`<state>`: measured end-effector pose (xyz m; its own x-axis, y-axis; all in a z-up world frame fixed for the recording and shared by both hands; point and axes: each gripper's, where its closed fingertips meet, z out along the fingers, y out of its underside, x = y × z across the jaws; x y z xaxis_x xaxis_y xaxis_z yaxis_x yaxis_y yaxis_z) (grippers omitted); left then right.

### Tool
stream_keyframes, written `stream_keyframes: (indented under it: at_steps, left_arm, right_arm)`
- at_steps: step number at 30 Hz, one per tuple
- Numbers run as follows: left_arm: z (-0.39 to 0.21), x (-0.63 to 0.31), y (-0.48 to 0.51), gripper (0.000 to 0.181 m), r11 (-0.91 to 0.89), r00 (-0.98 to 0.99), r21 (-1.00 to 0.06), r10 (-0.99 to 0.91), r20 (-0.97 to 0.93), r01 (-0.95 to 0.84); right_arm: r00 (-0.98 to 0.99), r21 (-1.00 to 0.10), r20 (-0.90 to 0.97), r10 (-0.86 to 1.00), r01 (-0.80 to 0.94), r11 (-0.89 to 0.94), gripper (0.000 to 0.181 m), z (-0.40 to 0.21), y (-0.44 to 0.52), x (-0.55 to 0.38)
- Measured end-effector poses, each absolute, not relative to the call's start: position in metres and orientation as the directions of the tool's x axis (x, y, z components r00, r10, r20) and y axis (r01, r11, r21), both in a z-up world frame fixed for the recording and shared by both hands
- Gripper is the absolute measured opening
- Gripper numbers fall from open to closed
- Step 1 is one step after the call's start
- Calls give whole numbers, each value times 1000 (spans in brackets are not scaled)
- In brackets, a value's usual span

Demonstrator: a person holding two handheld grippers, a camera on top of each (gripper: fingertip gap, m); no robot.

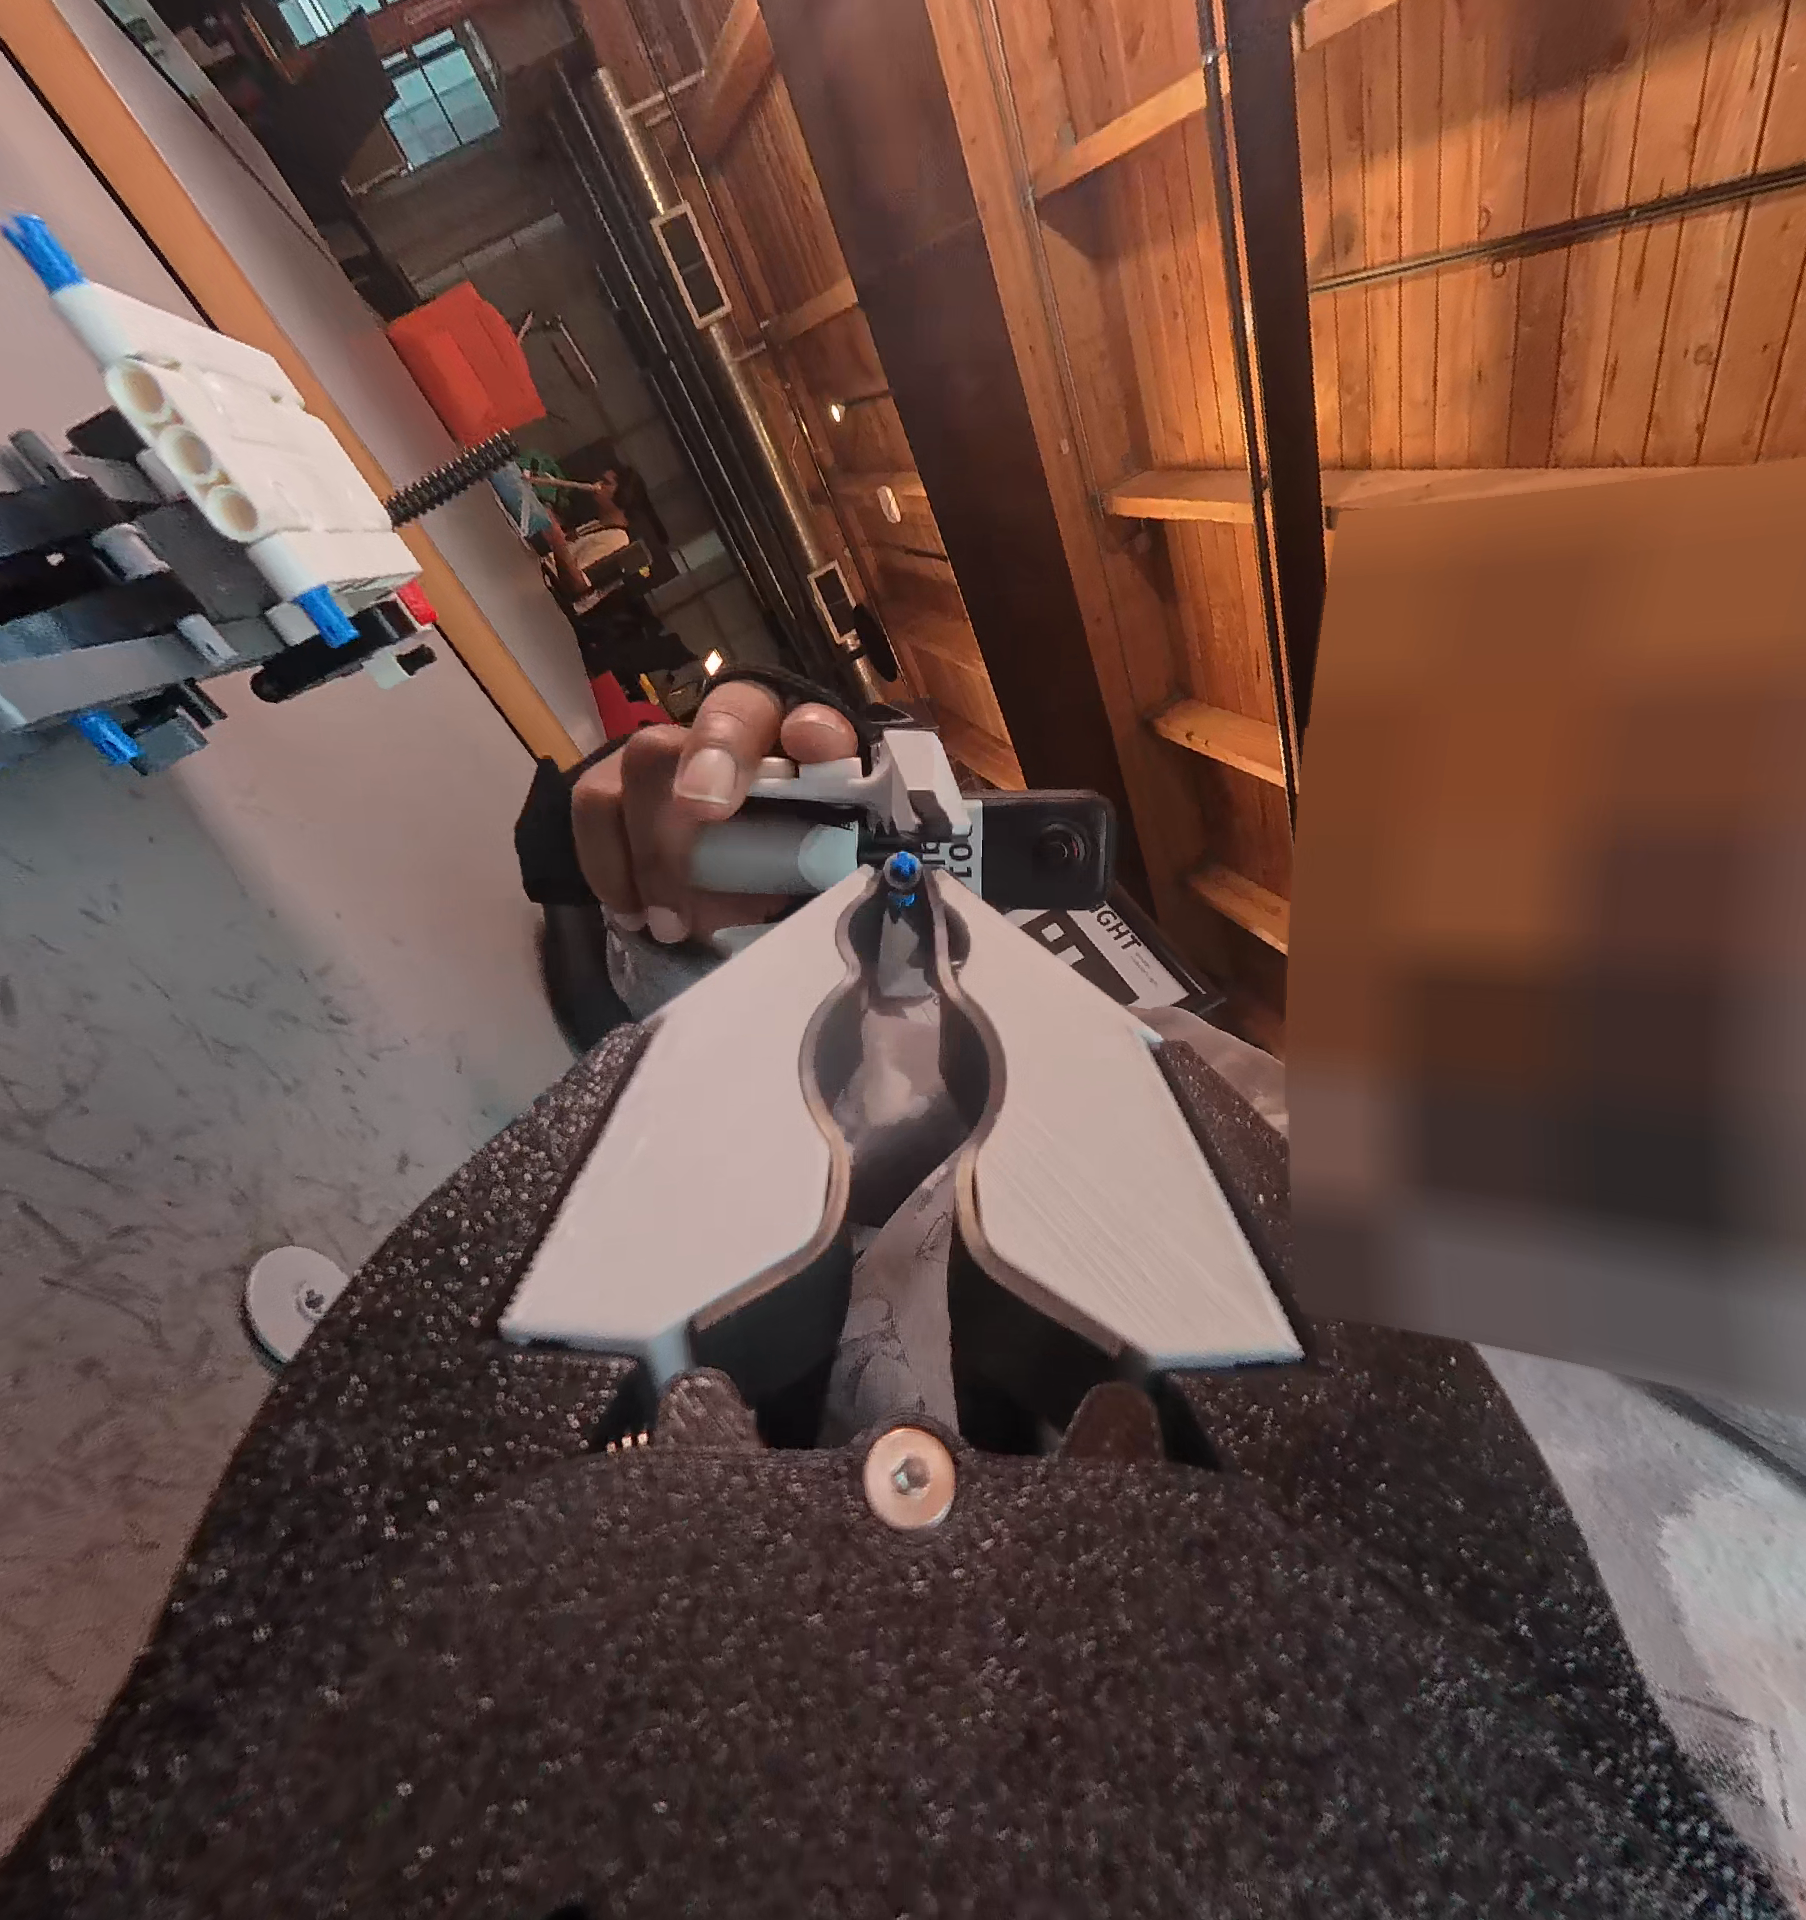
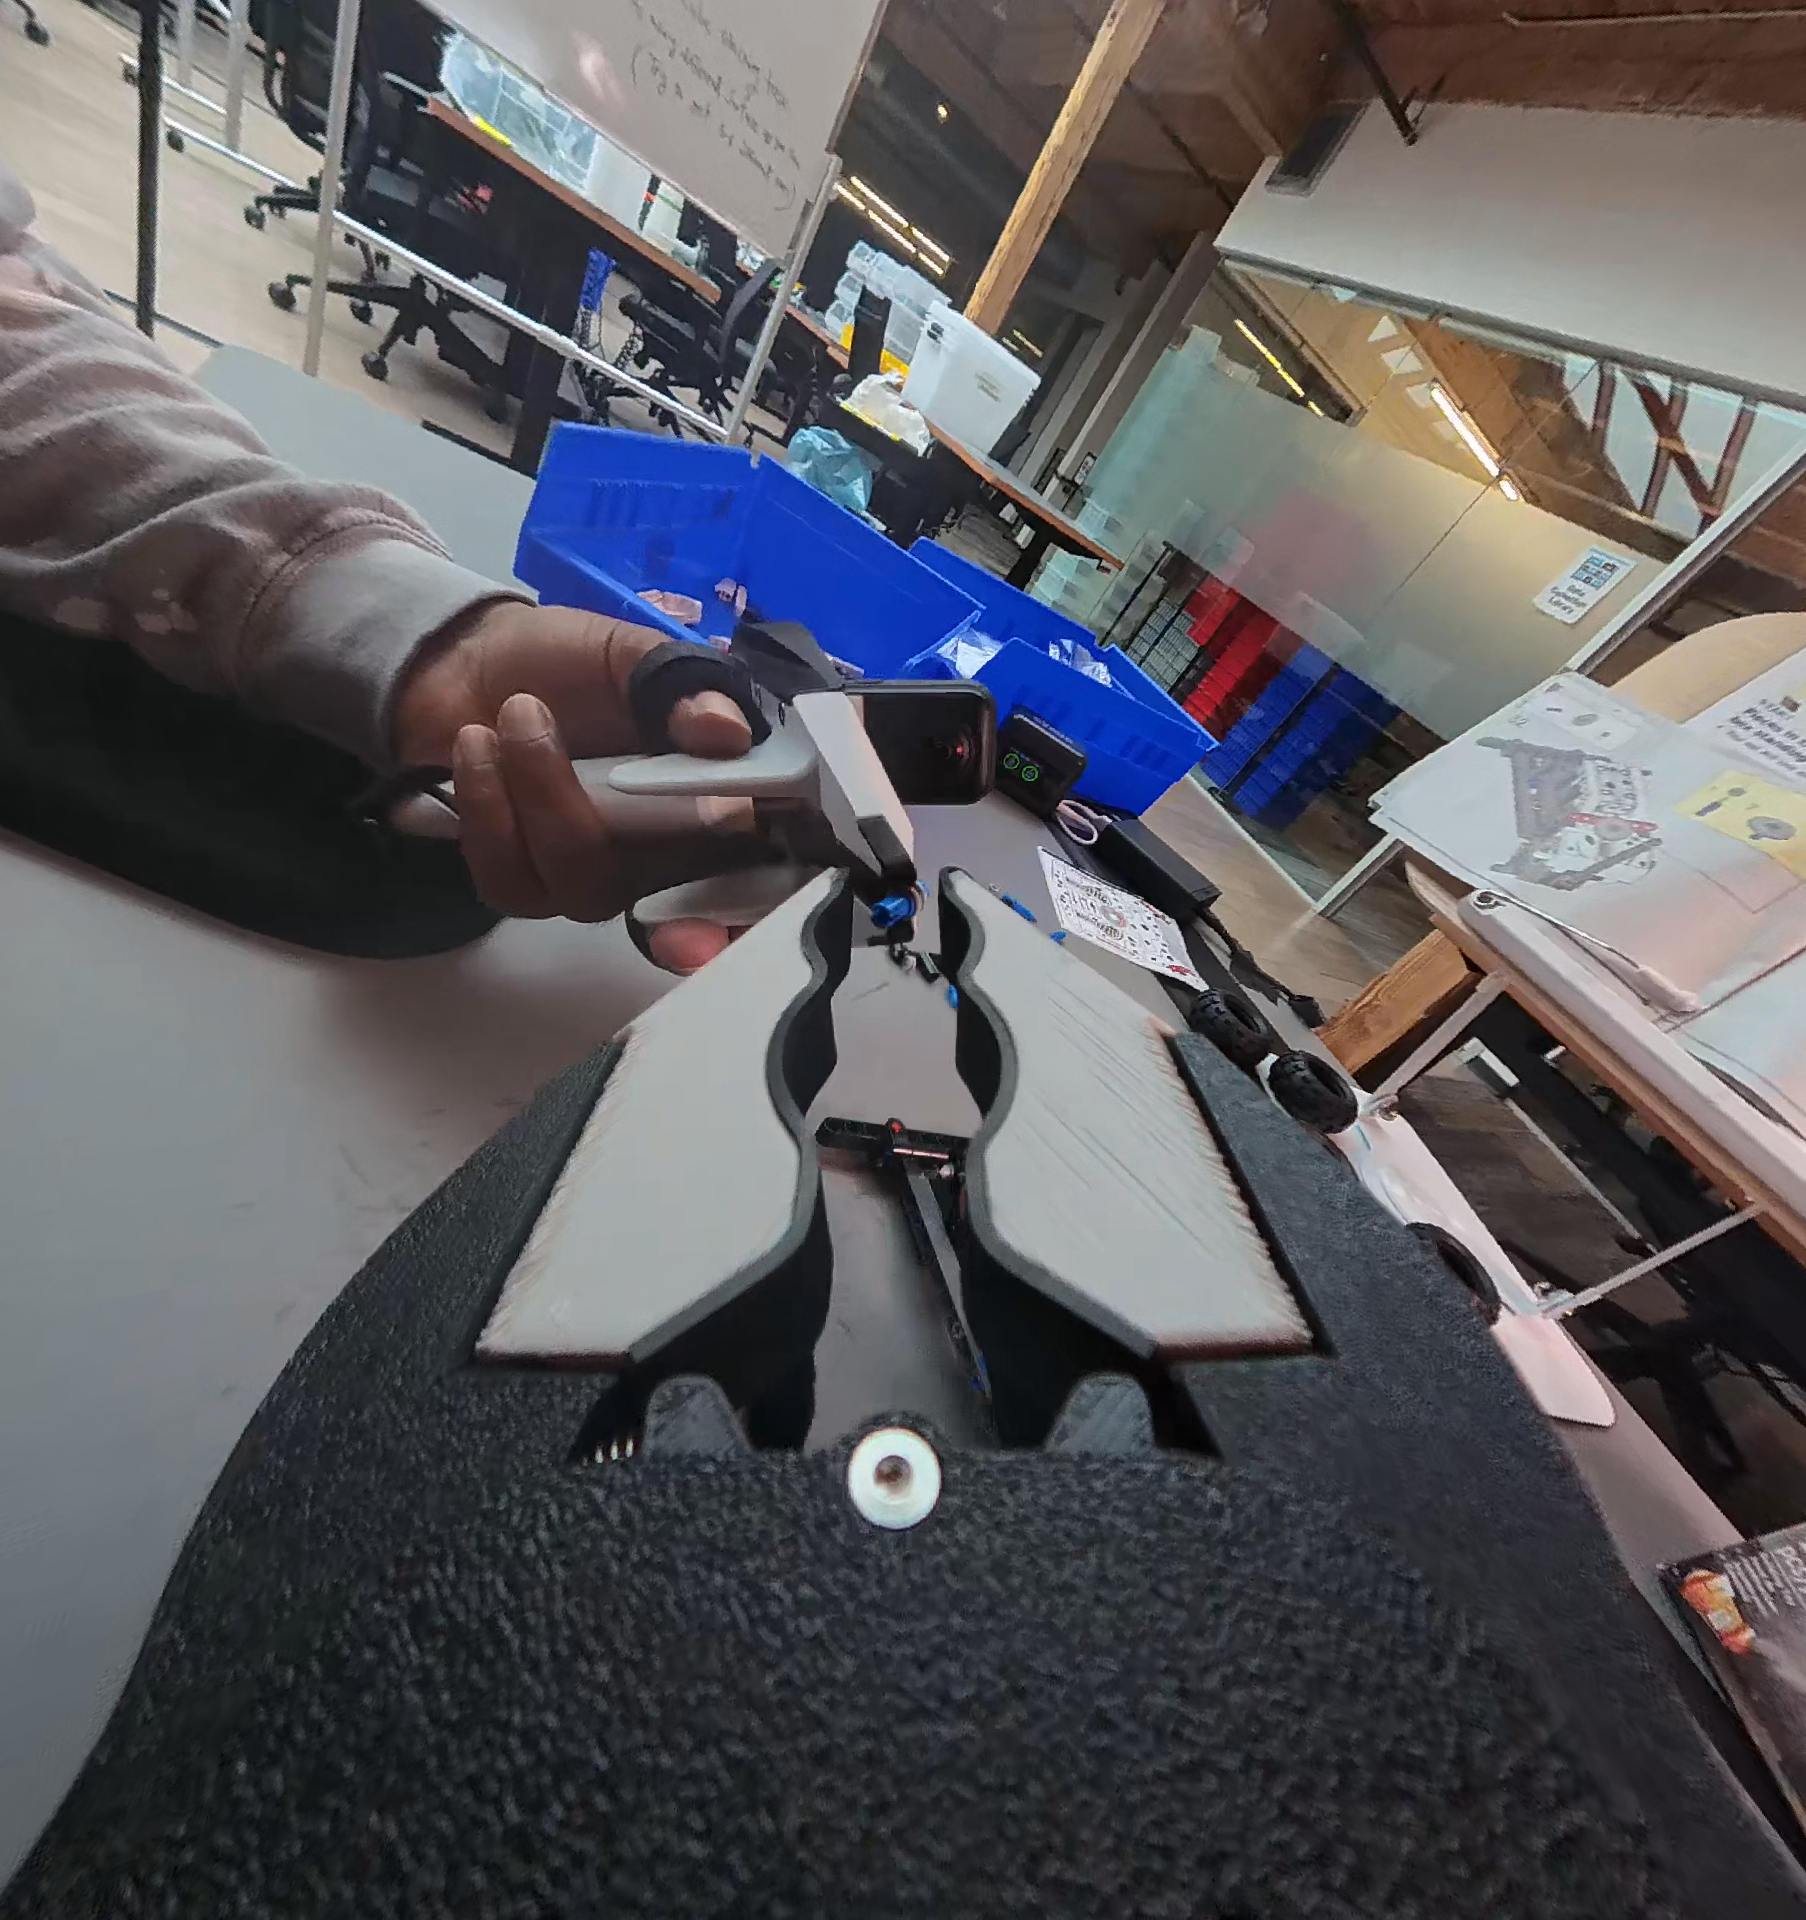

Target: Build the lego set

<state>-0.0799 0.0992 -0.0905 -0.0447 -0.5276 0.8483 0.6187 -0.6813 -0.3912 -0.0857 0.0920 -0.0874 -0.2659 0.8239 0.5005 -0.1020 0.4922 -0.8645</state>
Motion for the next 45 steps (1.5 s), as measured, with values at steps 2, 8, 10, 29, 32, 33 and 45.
stream_keyframes:
  at_steps: [2,8,10,29,32,33,45]
  left_arm:
    - [-91,-81,100,5,-680,-53,-378,-522,851,628]
    - [-87,-82,100,5,-676,-79,-356,-522,849,645]
    - [-85,-82,99,6,-678,-97,-347,-526,845,648]
    - [-95,-84,102,14,-608,162,-546,-569,806,577]
    - [-93,-90,101,17,-530,310,-675,-619,722,514]
    - [-96,-90,101,20,-512,371,-721,-627,685,466]
    - [-217,-107,95,53,-539,700,-744,-701,137,-394]
  right_arm:
    - [-227,-852,522,822,-110,511,15,-84,94,-87]
    - [-186,-823,568,802,-106,559,12,-83,96,-89]
    - [-183,-816,577,796,-105,568,12,-83,96,-89]
    - [-300,-914,392,870,-23,404,6,-96,103,-91]
    - [-347,-946,293,891,30,322,6,-101,108,-90]
    - [-366,-950,267,892,57,308,6,-105,109,-90]
    - [-461,-862,222,859,320,394,6,-134,120,-78]
